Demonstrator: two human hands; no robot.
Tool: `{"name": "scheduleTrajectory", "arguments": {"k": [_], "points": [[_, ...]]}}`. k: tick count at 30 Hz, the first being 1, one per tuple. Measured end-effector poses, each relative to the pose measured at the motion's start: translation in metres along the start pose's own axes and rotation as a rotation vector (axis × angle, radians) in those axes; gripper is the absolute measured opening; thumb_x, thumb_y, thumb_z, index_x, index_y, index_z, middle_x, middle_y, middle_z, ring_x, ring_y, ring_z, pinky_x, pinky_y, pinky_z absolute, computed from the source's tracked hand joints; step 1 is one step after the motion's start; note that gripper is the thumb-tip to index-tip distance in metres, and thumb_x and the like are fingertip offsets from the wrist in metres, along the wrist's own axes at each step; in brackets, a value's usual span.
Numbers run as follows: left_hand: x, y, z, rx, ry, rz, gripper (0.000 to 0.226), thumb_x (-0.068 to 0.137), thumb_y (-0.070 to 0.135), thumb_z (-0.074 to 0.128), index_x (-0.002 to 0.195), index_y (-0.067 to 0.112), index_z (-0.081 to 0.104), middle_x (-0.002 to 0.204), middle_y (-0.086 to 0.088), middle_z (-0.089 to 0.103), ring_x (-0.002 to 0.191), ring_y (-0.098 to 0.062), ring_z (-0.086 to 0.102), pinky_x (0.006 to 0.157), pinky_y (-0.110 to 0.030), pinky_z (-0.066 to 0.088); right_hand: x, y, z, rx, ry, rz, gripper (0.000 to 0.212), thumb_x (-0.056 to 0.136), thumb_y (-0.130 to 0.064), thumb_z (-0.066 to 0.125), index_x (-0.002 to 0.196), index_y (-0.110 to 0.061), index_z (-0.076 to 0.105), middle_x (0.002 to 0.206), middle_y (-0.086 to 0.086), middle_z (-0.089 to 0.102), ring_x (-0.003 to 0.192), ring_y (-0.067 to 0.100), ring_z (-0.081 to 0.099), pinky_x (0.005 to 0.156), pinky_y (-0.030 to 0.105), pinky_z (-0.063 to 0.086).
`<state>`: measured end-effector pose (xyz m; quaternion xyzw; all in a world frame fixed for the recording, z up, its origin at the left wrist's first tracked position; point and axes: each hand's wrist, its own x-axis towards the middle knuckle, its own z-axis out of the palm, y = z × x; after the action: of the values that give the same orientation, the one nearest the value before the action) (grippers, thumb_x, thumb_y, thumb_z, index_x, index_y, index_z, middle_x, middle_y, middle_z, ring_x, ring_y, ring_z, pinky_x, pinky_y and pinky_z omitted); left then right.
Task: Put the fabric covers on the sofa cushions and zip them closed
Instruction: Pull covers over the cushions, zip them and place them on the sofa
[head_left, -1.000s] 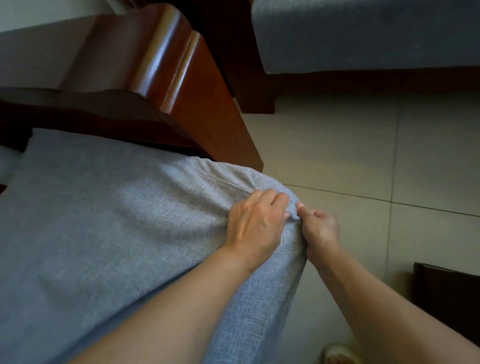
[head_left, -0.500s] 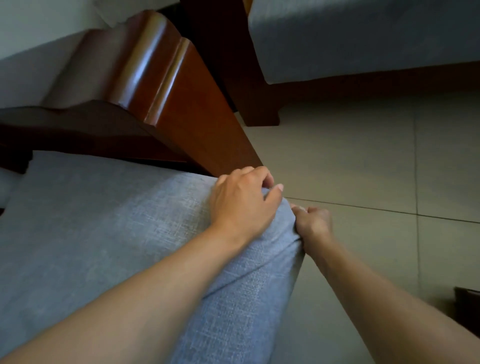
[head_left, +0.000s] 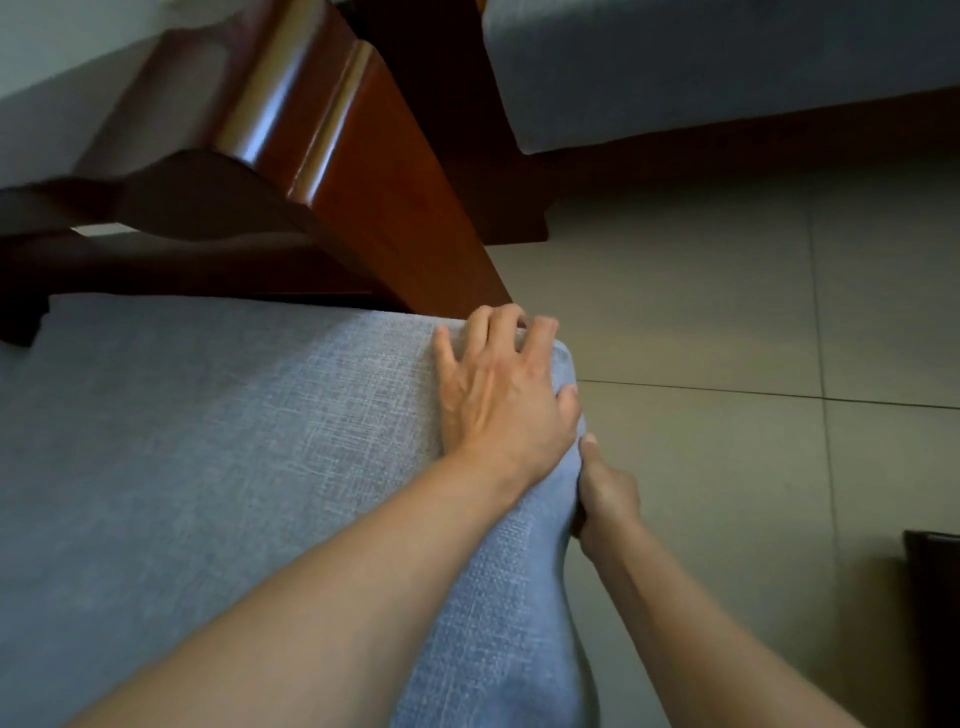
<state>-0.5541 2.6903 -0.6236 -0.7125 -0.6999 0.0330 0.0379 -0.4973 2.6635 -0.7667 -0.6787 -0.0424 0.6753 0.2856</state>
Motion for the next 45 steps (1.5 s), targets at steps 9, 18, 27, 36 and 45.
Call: {"name": "scheduleTrajectory", "arguments": {"k": [9,18,27,36,45], "points": [[0.001,-0.005,0.013,-0.012,0.010,0.047,0.055,0.081,0.043,0.054,0.133,0.030,0.039,0.139,0.001,0.036,0.132,-0.019,0.026,0.109,-0.046,0.017,0.020,0.014,0.013,-0.257,0.211,-0.431,0.053,0.096,-0.026,0.047,0.048,-0.011,0.031,0.048,0.004,0.031,0.052,0.020,0.029,0.050,0.031,0.027],[-0.083,-0.034,-0.018,-0.137,-0.218,0.116,0.066,0.092,0.048,0.042,0.148,0.039,0.008,0.157,0.009,-0.014,0.144,-0.013,-0.013,0.116,-0.045,-0.003,-0.094,0.069,-0.022,-0.031,0.028,-0.142,0.039,0.091,-0.039,0.056,0.069,-0.007,0.061,0.075,0.007,0.064,0.070,0.020,0.060,0.064,0.031,0.047],[-0.164,-0.061,-0.009,-0.012,-0.012,0.138,0.073,0.078,0.057,0.036,0.140,0.019,0.035,0.148,-0.011,0.036,0.134,-0.029,0.038,0.106,-0.055,0.023,-0.109,0.106,-0.081,-0.310,0.285,-0.359,0.039,0.084,-0.037,0.065,0.087,0.001,0.069,0.076,0.012,0.067,0.075,0.021,0.062,0.074,0.037,0.052],[-0.208,-0.057,-0.006,-0.108,-0.093,0.054,0.071,0.082,0.057,0.025,0.148,0.031,0.016,0.159,0.000,0.005,0.145,-0.020,0.002,0.112,-0.052,0.003,-0.102,0.141,-0.057,-0.291,0.371,-0.349,0.055,0.093,-0.046,0.047,0.074,0.005,0.057,0.072,0.015,0.055,0.075,0.031,0.053,0.067,0.032,0.037],[-0.309,-0.067,-0.021,-0.047,-0.121,0.002,0.070,0.081,0.053,0.036,0.144,0.023,0.031,0.154,-0.007,0.024,0.140,-0.025,0.024,0.108,-0.057,0.017,-0.204,0.252,-0.093,0.028,-0.366,0.056,0.071,0.060,-0.065,0.068,0.112,-0.016,0.066,0.106,0.004,0.072,0.100,0.021,0.067,0.094,0.042,0.050]]}}
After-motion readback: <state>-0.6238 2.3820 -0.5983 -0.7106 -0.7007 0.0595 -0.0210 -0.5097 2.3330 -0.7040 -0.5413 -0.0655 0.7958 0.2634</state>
